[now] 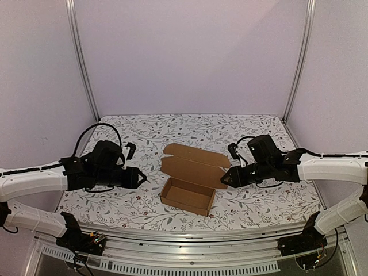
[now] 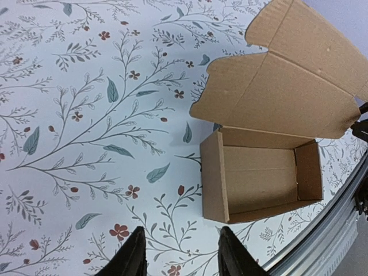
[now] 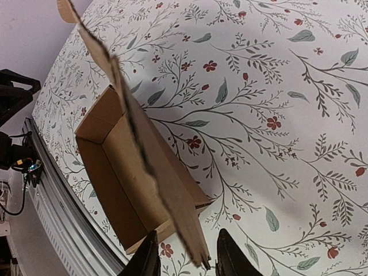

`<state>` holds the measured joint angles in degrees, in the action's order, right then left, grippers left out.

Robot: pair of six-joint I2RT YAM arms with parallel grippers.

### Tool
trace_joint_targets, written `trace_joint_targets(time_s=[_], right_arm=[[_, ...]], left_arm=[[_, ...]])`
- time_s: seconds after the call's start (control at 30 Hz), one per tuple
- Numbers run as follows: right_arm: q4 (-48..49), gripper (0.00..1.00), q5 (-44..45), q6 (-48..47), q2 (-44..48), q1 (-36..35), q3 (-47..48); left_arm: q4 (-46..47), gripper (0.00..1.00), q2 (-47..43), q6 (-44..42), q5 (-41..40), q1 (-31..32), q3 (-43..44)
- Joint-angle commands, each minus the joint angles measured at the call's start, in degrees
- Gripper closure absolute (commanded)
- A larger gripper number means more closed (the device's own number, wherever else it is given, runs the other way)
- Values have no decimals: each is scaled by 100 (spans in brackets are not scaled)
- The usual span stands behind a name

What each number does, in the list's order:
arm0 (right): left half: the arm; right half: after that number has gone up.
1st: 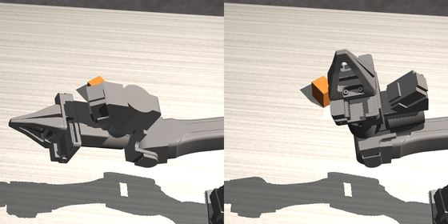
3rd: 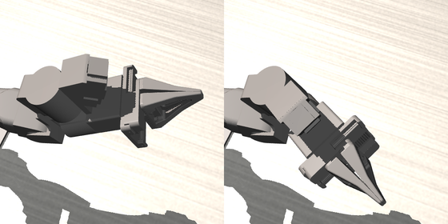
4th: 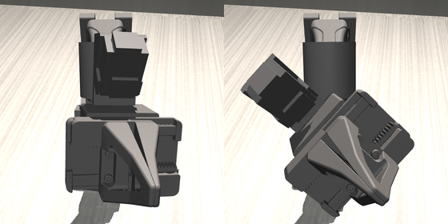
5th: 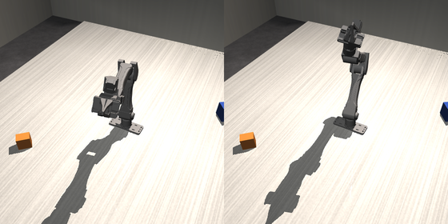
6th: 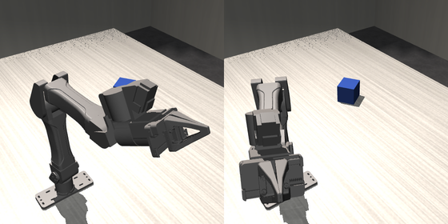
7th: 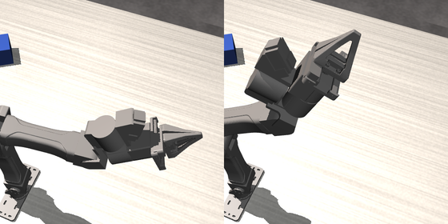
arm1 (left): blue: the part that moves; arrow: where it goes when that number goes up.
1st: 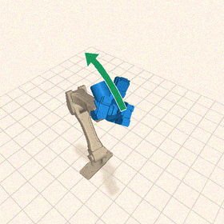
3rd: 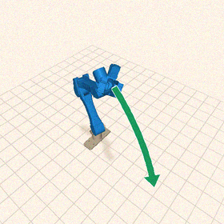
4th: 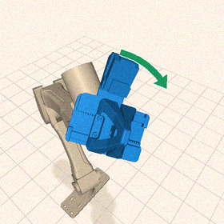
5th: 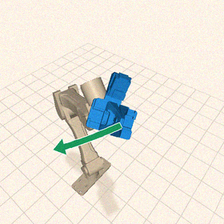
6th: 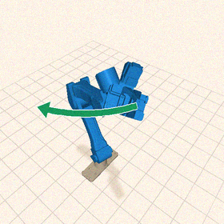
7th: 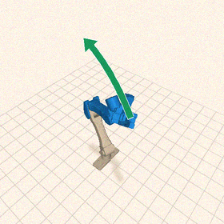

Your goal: Fold the paper box

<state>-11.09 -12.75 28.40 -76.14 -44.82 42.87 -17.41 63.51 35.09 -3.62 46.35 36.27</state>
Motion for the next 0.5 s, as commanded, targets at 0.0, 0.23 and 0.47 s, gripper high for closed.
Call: trace_joint_targets(time_s=[0.0,0.23,0.47], right_arm=[[309,69,-270,-80,-191,66,117],[387,73,-222,-149,-143,80,30],[439,80,-217,-216,-88,87,17]], left_arm=[[-253,57,-203,-117,-146,6,19],[-193,55,-173,-99,-131,6,-71],[-136,54,-150,-82,-94,6,-77]])
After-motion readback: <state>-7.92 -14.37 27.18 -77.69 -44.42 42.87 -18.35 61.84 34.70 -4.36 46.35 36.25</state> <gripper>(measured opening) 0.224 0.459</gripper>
